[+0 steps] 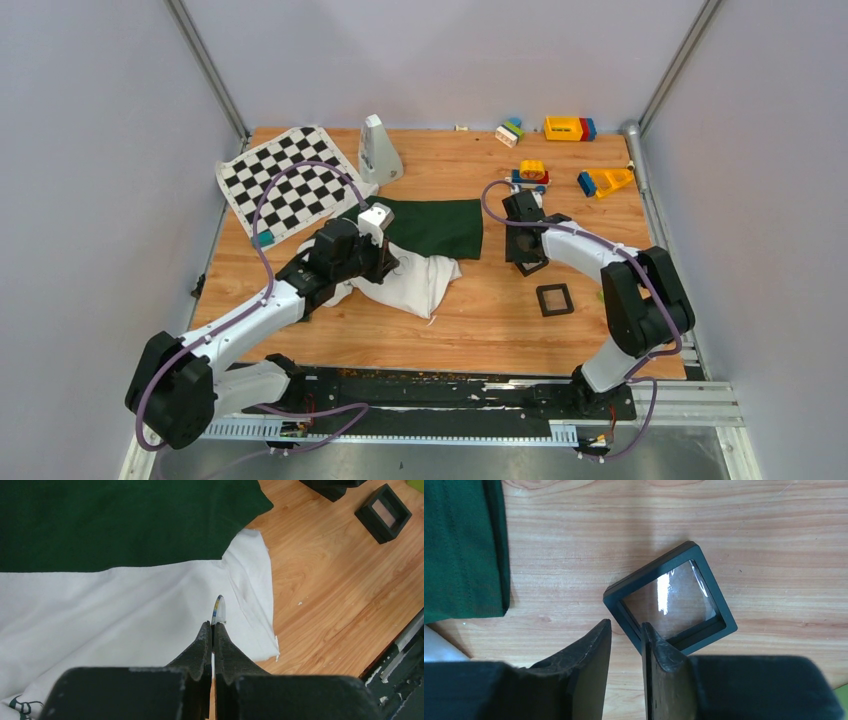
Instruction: Remove the brooch from the garment
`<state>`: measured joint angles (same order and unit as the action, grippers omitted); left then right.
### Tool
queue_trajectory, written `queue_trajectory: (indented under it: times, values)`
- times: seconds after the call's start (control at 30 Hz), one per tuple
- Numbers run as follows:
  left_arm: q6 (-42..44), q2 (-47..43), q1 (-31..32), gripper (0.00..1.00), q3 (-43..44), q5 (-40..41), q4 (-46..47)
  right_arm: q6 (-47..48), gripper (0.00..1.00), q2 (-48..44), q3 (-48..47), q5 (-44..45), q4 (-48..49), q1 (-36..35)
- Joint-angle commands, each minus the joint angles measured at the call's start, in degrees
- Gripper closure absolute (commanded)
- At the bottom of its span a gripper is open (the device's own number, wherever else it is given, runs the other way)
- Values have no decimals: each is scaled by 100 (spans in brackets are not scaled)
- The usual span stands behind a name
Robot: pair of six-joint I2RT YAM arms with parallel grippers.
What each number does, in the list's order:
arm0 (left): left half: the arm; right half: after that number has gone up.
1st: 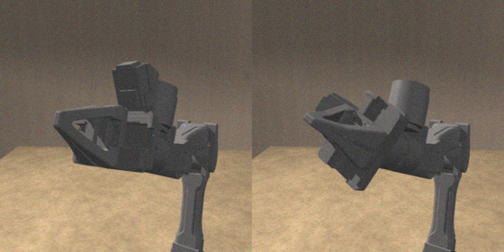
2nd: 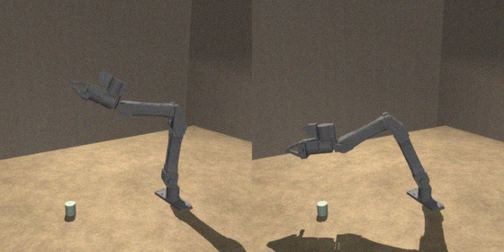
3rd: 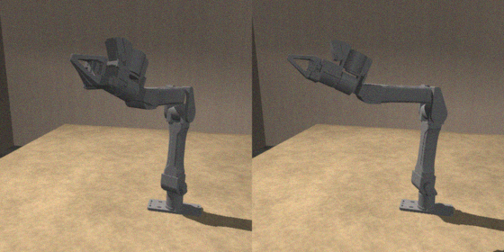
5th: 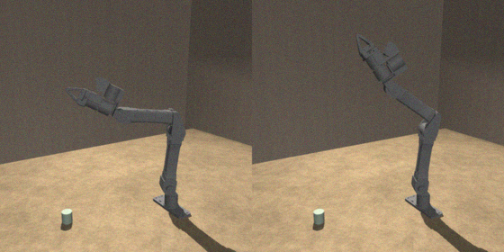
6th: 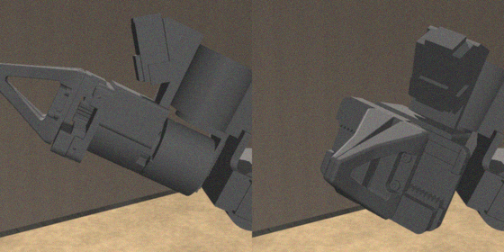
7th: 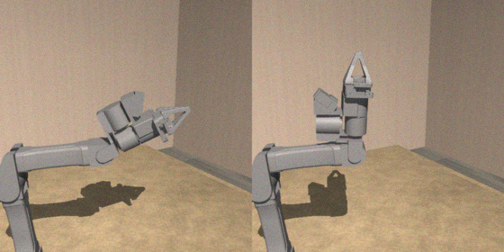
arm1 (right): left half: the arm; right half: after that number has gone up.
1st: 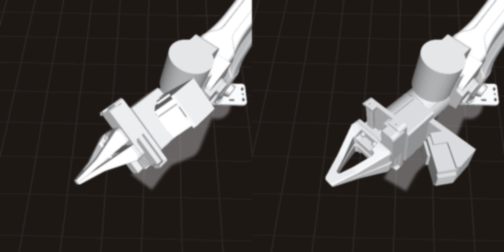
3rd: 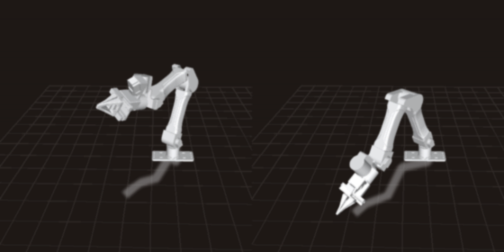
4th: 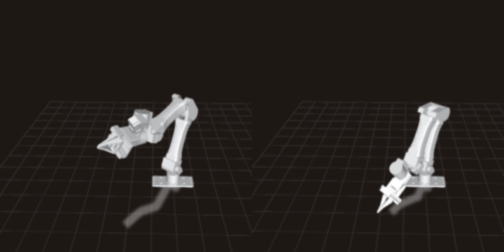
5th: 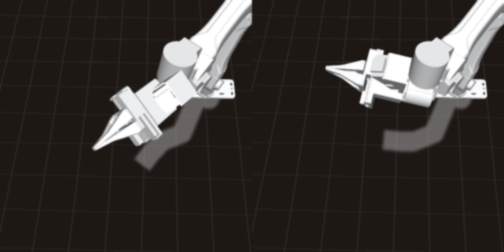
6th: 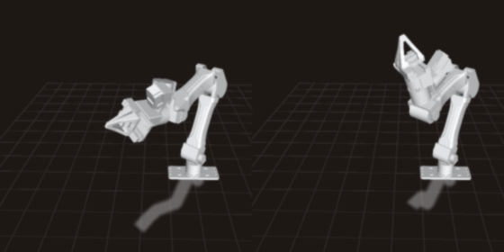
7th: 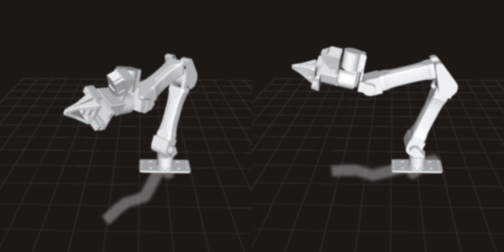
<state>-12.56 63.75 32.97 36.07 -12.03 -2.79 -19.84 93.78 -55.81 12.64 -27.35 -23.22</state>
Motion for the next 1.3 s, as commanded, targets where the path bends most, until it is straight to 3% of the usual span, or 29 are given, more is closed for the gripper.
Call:
queue_trajectory:
  times: [0.0,0.37,0.93,1.13,1.27]
  values:
    - [96,-161,-5,100,11,-120,250,-12,72,-10,-222,147,-84,-74]
    - [91,-181,-3,100,20,-110,247,6,72,122,-296,184,-159,-96]
    - [90,-128,-5,100,46,-176,249,59,89,103,-378,-63,-302,-200]
    - [80,-95,-2,100,36,-358,376,9,95,-258,-324,-466,-299,-331]
    - [34,-27,-4,100,3,-645,560,-127,97,-658,-111,-1492,-81,-333]
